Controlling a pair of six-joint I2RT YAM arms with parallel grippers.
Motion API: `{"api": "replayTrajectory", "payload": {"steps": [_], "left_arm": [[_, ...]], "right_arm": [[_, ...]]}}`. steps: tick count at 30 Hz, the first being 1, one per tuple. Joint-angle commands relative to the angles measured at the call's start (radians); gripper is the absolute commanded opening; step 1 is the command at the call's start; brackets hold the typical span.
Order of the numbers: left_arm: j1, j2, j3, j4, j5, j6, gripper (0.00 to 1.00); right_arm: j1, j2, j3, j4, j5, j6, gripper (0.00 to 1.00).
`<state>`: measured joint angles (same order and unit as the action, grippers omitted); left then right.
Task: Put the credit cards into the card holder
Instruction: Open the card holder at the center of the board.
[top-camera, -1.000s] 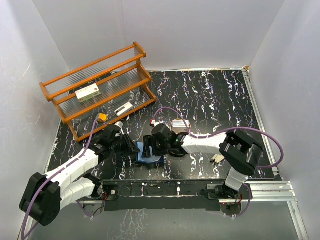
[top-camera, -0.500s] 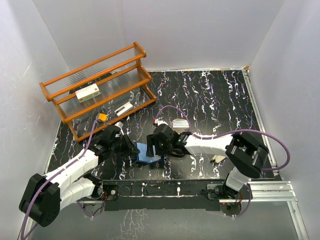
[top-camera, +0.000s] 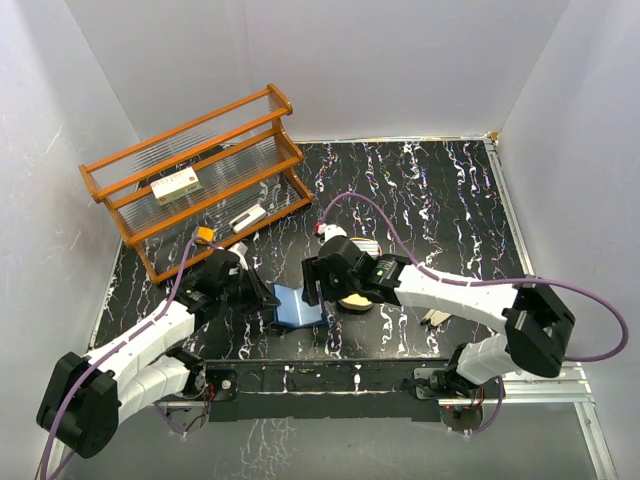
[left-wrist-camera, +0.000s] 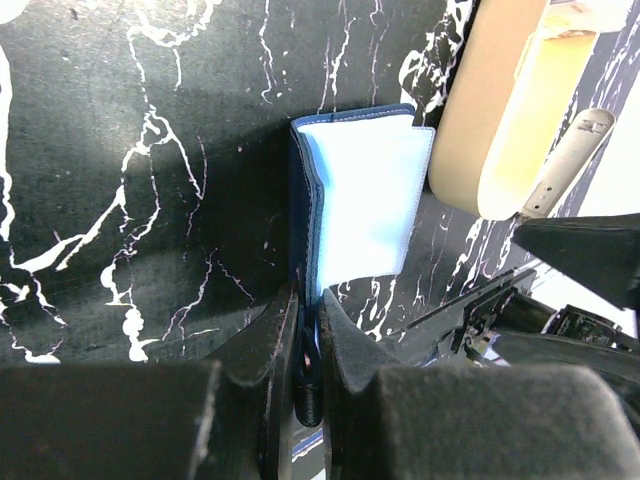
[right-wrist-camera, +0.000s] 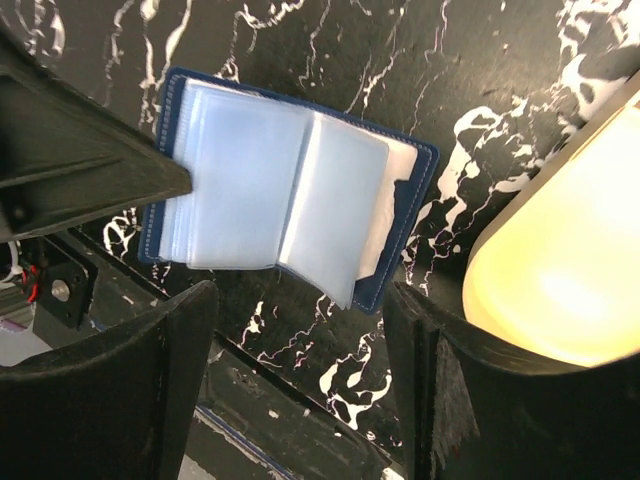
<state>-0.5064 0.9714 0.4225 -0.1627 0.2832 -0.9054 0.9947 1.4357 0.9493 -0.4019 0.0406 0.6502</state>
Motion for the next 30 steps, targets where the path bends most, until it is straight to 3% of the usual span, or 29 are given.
{"api": "replayTrajectory", "payload": {"steps": [1,7,15,30], "left_arm": [[0.002,-0.014,0.016,0.036,0.067,0.019,0.0],[0.002,-0.016,-0.002,0.108,0.128,0.026,0.0],[0.002,0.032,-0.006,0.109,0.186,0.075,0.0],[0.002,0.035,-0.036,0.135,0.179,0.091,0.0]], "right_arm": [[0.001,-0.066,0.061,-0.033,0.059,-0.072,0.64],[0.0,-0.038,0.105,-0.056,0.091,-0.124,0.59],[-0.018,-0.036,0.17,-0.17,0.335,-0.364,0.61],[-0.223,-0.081,0.098,-0.079,0.203,-0.923,0.66]]}}
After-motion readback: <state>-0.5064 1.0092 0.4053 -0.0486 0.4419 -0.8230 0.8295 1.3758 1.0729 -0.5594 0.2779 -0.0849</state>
